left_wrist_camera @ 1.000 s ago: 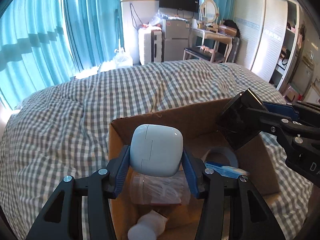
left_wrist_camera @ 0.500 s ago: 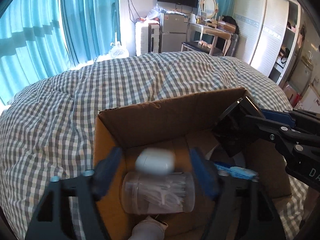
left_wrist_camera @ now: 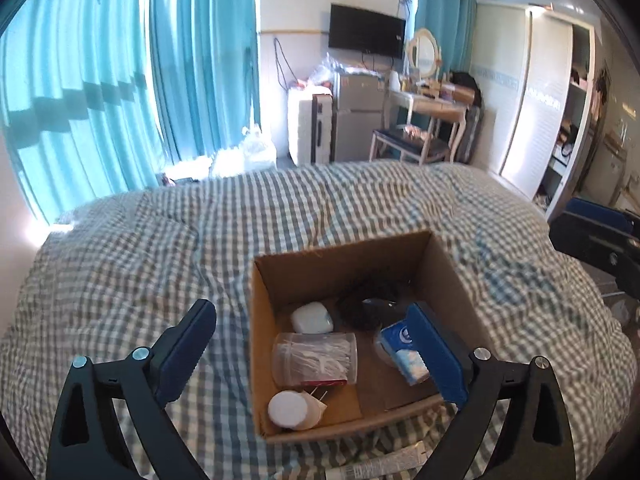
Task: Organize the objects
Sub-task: 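Withdraw both tools from the box toward the tube and figurine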
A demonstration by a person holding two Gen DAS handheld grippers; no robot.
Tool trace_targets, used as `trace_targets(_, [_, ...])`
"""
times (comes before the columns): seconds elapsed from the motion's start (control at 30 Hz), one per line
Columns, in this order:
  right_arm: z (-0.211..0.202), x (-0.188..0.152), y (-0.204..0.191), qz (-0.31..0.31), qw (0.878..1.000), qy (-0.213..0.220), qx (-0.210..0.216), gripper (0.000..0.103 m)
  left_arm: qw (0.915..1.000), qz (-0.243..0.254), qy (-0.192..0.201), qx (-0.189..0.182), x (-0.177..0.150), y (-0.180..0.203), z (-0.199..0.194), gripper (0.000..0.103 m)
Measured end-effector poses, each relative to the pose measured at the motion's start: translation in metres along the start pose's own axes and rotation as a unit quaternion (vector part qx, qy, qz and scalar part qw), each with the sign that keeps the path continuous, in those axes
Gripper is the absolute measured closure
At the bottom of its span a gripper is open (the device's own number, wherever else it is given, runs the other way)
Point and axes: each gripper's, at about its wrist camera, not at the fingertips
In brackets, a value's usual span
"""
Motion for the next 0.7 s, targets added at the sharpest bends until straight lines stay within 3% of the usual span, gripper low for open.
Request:
trace_targets(0.17, [-0.067,0.0,-0.019,-0.02,0.999,0.035,-0.01,0.031,0.9985,0.021,0.05,0.002,-0.003,0.014,-0.07,0.002])
trace_targets(0.33, [-0.12,-0.007,-0.04,-0.032,0.998,0.059,-0.008,0.024,0.997,0.028,0.072,0.014,-0.012,0.018,-0.115,0.001])
trace_targets(0.53, [-0.155,-0.027,-0.064,-0.05,0.995,0.085,-0.034,0.012,0.9975,0.002,0.067,0.023,-0.033,0.015,-0.152,0.001])
trace_targets(0.7, [-0.166,-0.047,-0.065,-0.041,0.993,0.101,-0.046,0.004,0.9951,-0.023,0.092,0.029,-0.057,0.007,-0.179,0.001])
Point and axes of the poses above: each gripper's, at about its wrist camera, not at the fingertips, and z roughly the way its jaws point, y to its right, x to its top, and after that the axes turned 1 degree about x, right-handed
